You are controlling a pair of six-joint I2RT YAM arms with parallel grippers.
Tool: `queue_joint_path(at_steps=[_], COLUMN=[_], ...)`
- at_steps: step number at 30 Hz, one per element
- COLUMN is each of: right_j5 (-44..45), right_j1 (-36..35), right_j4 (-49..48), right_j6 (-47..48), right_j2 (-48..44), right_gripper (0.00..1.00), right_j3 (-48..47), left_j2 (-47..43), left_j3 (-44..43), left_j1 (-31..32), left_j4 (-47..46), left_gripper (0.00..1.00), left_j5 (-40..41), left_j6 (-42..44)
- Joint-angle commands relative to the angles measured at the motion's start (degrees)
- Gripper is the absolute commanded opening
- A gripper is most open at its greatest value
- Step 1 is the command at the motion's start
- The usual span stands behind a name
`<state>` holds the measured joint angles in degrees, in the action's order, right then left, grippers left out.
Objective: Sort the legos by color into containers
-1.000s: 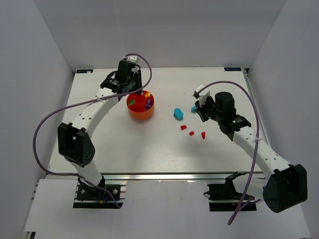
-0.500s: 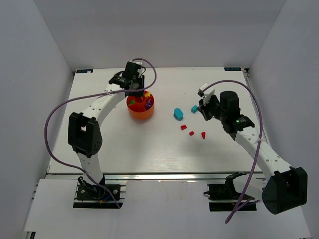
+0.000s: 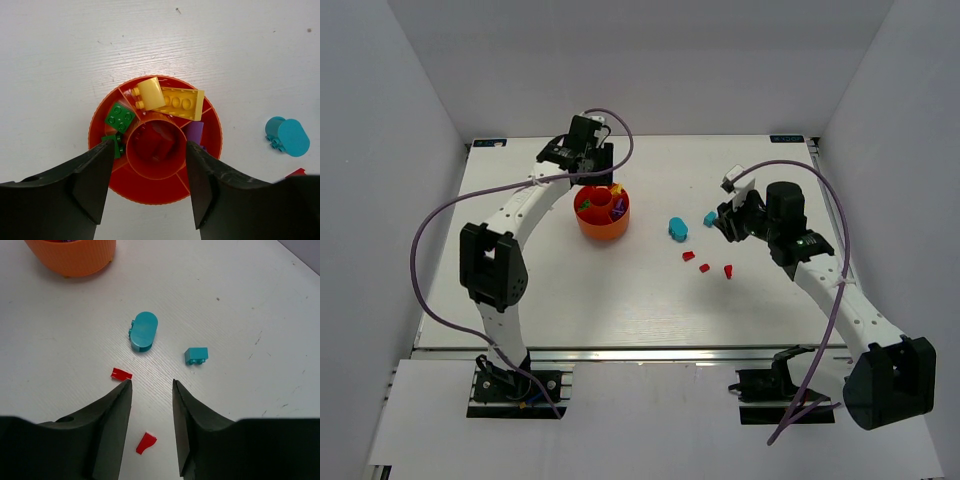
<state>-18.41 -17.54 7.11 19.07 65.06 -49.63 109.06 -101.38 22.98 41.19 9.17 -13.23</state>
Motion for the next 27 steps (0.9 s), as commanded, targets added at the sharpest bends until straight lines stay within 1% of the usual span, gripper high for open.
queue_joint_path(at_steps=[1, 2, 3, 4, 5, 6, 7, 8, 9, 10, 11, 12, 13, 14, 15, 16, 17, 18, 19, 21, 22, 23, 24, 25, 26, 27], right_j5=[-1.6, -1.7, -2.7, -4.0, -5.7, -10.1, -12.2, -14.2, -17.0, -17.0, -17.1, -17.5, -17.1, -16.5, -16.6, -16.3, -16.1, -16.5, -16.7, -16.8, -15.4, -13.5, -12.5, -12.5, -12.8, -15.4], right_j1=[0.4, 0.7, 0.9, 1.1, 1.2, 1.5, 1.4, 1.3, 1.4, 1.4, 1.4, 1.4, 1.5, 1.3, 1.4, 1.3, 1.5, 1.5, 1.6, 2.2, 2.3, 2.7, 4.8, 5.8, 6.5, 8.2], right_j4=[-0.5, -0.4, -0.2, 0.9, 1.8, 3.1, 7.0, 9.5, 12.5, 16.7, 19.3, 23.8, 25.6, 27.4, 29.7, 29.7, 29.2, 27.6, 25.8, 22.7, 19.5, 18.6, 18.3, 17.8, 17.3, 17.4], right_j6=[-0.4, 0.1, 0.6, 1.7, 6.3, 9.8, 17.3, 21.5, 24.5, 26.1, 28.0, 32.0, 33.2, 35.1, 38.9, 39.9, 40.9, 42.0, 40.4, 34.8, 25.1, 21.0, 17.8, 14.6, 9.9, 8.7], right_j2=[-0.7, -0.8, -0.8, -0.9, -1.1, -0.9, -0.5, 0.1, 0.9, 3.0, 4.5, 5.8, 8.4, 9.6, 10.3, 10.9, 10.9, 10.6, 9.5, 9.0, 9.9, 10.7, 11.4, 12.1, 12.3, 12.4], right_gripper=[0.45, 0.45, 0.45, 0.45, 0.41, 0.38, 0.32, 0.28, 0.24, 0.21, 0.22, 0.29, 0.44, 0.48, 0.57, 0.67, 0.73, 0.73, 0.74, 0.74, 0.69, 0.66, 0.63, 0.5, 0.41, 0.35], right_j3=[-1.0, -0.9, -0.9, -0.8, -0.6, -0.6, -0.8, -0.8, -2.1, -2.8, -3.9, -5.8, -6.5, -7.1, -7.2, -6.6, -5.8, -4.9, -3.3, -3.4, -4.2, -6.6, -7.7, -8.3, -8.8, -8.9], left_j2=[-1.3, -1.7, -2.7, -5.1, -6.6, -8.1, -11.1, -12.5, -13.9, -14.8, -16.8, -17.6, -18.2, -18.7, -19.7, -20.2, -20.5, -20.7, -20.3, -18.6, -16.4, -15.3, -14.3, -12.9, -12.3, -11.8], left_j3=[-4.0, -4.1, -3.6, -2.7, -1.7, -0.2, 3.3, 5.4, 7.6, 11.5, 13.6, 15.8, 20.4, 22.9, 24.8, 26.7, 30.1, 31.3, 32.4, 32.4, 32.0, 31.6, 31.0, 30.8, 30.7, 30.1], left_j1=[-0.3, -0.3, -0.3, -0.3, -0.3, -0.3, -0.3, -0.3, -0.3, 1.0, 1.0, 1.0, 1.6, 1.6, 2.5, 3.0, 4.6, 5.6, 6.5, 9.4, 10.4, 11.3, 13.1, 14.0, 15.1, 16.0], left_j4=[1.4, 1.0, 0.6, -0.5, -3.3, -4.7, -8.2, -10.0, -11.6, -13.0, -15.8, -17.0, -18.9, -23.1, -24.7, -26.1, -29.0, -30.2, -31.0, -30.0, -29.2, -27.8, -27.6, -27.7, -28.0, -28.3], left_gripper=[0.69, 0.67, 0.63, 0.45, 0.29, 0.15, 0.0, 0.0, 0.0, 0.0, 0.05, 0.12, 0.23, 0.43, 0.53, 0.6, 0.66, 0.68, 0.69, 0.7, 0.7, 0.7, 0.7, 0.69, 0.69, 0.69], left_j5=[0.5, 0.1, -1.1, -2.7, -8.1, -12.6, -21.4, -25.6, -29.8, -33.3, -36.4, -43.4, -47.4, -50.5, -55.6, -57.0, -57.2, -57.2, -56.6, -54.4, -51.6, -49.8, -48.4, -46.1, -39.6, -37.1], left_j6=[0.9, 1.0, 1.3, 1.6, 2.5, 3.0, 3.6, 3.5, 3.3, 3.1, 2.8, 2.3, 1.4, -0.5, -0.8, -1.0, -1.2, -1.0, -0.7, 1.4, 2.2, 3.6, 4.3, 5.0, 6.3, 7.1])
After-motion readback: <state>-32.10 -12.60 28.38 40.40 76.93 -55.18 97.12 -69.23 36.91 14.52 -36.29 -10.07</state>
